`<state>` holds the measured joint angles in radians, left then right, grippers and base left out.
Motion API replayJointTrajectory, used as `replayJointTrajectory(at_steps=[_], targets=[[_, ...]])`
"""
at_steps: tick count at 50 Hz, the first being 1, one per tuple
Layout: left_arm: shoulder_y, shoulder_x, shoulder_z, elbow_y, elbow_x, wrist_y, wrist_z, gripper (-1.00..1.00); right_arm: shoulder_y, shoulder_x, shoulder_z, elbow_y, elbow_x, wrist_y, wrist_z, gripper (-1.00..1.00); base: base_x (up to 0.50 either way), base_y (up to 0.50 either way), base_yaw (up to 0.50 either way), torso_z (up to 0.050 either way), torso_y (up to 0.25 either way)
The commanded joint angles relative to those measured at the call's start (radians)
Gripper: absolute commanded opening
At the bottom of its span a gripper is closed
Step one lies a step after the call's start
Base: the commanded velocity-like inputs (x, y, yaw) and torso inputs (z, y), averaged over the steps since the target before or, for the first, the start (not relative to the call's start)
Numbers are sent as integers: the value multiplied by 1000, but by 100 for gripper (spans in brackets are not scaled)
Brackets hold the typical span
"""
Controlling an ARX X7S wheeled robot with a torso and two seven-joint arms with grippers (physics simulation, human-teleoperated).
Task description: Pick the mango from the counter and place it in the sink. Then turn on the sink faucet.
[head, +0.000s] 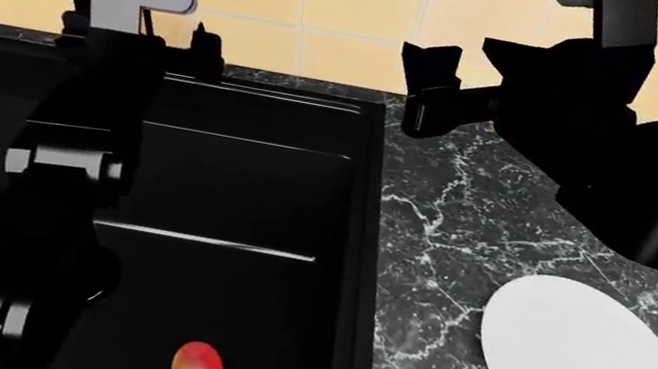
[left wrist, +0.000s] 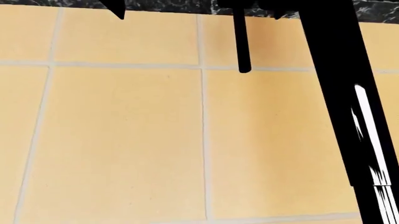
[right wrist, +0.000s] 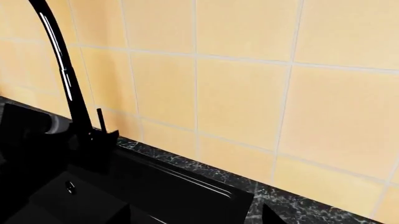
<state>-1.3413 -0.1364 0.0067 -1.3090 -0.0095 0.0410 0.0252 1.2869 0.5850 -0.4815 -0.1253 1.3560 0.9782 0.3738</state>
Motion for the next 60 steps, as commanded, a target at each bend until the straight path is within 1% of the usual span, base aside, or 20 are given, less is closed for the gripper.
replayJointTrajectory(at_steps=[1,9,23,33,60], targets=[[-7,-2,-10,0,6,9,-10,100,5,0,-3,3,0,0,-2,100,0,0,0,0,0],[-16,-9,-7,0,16,14,-60,100,4,1,-6,2,0,-1,-3,100,0,0,0,0,0],[-13,-1,-1,0,7,2,-39,100,-1,6,-4,-4,6,-5,-1,100,0,0,0,0,0],[-14,-2,-9,0,7,14,-37,100,-1,5,-8,-4,4,-8,-5,100,0,0,0,0,-195],[-19,-8,3,0,12,16,-55,100,-6,10,-11,-7,7,-14,-3,100,0,0,0,0,-1]])
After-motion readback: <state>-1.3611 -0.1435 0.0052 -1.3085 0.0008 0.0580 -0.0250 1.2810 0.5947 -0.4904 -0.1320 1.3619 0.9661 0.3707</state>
